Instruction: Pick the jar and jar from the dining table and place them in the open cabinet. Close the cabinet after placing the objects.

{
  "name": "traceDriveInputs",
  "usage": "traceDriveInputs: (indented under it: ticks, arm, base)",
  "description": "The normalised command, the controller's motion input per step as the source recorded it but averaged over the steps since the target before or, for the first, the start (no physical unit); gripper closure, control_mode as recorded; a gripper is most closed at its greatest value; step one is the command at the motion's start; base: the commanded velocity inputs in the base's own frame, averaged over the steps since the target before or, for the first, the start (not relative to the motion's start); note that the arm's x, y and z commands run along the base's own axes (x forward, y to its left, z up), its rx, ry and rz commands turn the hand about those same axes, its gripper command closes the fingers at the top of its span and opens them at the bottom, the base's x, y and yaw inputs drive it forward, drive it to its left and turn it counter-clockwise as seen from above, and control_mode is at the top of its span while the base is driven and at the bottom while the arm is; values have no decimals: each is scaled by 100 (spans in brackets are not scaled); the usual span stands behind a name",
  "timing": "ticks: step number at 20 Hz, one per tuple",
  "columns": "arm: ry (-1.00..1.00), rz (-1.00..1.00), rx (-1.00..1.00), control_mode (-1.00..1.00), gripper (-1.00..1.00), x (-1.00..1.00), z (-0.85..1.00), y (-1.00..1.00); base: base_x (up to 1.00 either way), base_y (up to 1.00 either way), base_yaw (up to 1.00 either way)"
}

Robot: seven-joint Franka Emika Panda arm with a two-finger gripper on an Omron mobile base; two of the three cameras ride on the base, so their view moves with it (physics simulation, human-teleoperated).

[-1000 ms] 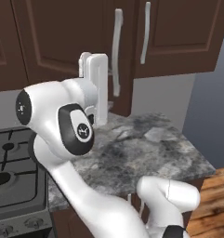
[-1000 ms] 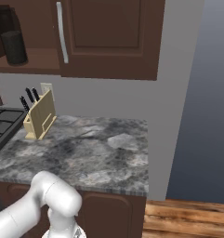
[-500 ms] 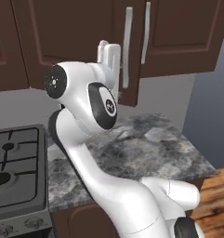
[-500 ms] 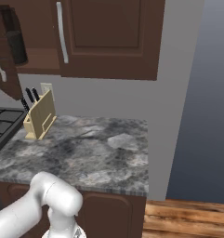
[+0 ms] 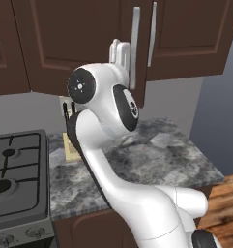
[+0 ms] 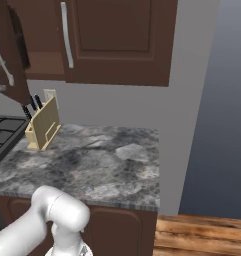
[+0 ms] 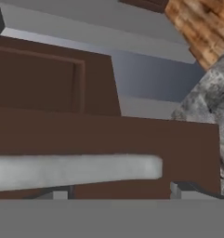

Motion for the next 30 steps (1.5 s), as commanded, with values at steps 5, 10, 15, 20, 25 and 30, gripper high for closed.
traceDriveInputs:
  ticks: [5,10,15,20,25,30]
  arm:
    - [-21,9,10,-100,-100,57,-25,-9]
    - [-9,7,12,-100,-100,67,-19,-11]
    - [-6,6,12,-100,-100,68,-19,-9]
    - [-5,6,11,-100,-100,67,-19,-7]
    - [-1,5,10,-100,-100,69,-18,-2]
    - [1,4,10,-100,-100,69,-17,0]
  base:
    - [0,0,0]
    - [0,0,0]
    - [0,0,0]
    - [0,0,0]
    - [0,0,0]
    - [0,0,0]
